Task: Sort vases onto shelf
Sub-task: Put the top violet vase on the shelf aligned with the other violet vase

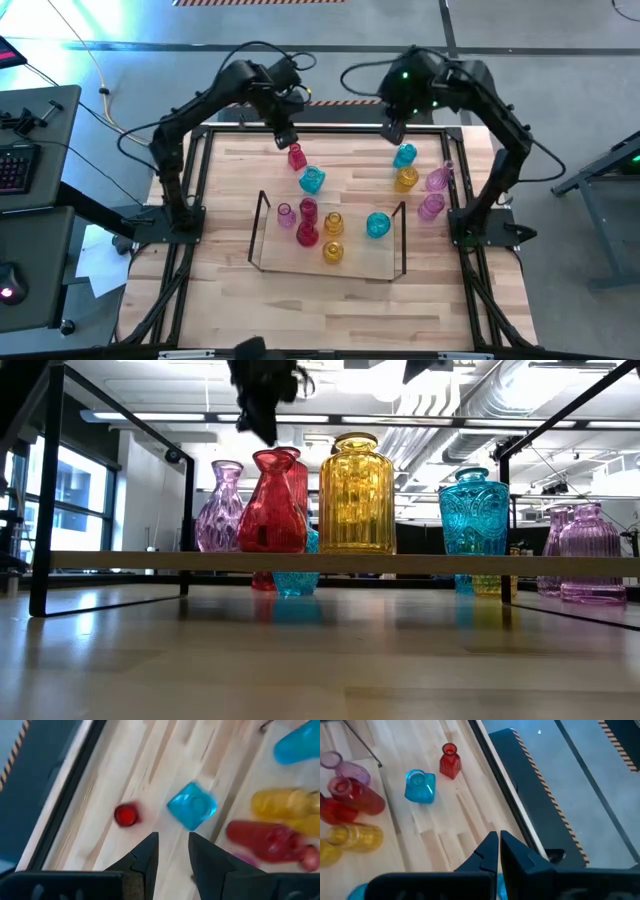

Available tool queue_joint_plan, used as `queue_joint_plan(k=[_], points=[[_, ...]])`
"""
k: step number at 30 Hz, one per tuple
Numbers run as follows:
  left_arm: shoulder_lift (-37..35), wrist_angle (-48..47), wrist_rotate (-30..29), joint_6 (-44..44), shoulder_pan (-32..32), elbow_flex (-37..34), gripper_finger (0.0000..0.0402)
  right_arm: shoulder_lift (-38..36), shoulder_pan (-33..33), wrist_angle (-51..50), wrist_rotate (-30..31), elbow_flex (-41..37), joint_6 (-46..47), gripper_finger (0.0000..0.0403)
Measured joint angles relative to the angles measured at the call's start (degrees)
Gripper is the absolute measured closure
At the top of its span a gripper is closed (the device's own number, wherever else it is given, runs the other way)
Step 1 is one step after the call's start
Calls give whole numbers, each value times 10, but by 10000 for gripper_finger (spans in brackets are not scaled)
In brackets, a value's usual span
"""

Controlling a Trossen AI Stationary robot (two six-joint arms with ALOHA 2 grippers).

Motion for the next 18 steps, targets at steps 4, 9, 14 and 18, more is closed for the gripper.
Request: queue_joint_plan(k=[4, 9, 14, 18], points=[[21, -38, 5, 50, 21, 0, 302, -5, -48, -1, -43, 0, -39, 403], [34, -31, 19, 114, 43, 0, 302, -4, -98, 7, -82, 0, -58, 403], [55, -7, 21, 159, 66, 0, 302, -4, -127, 37, -83, 0, -44, 403], [85, 14, 21, 153, 82, 0, 302, -4, -145, 39, -83, -3, -12, 403]])
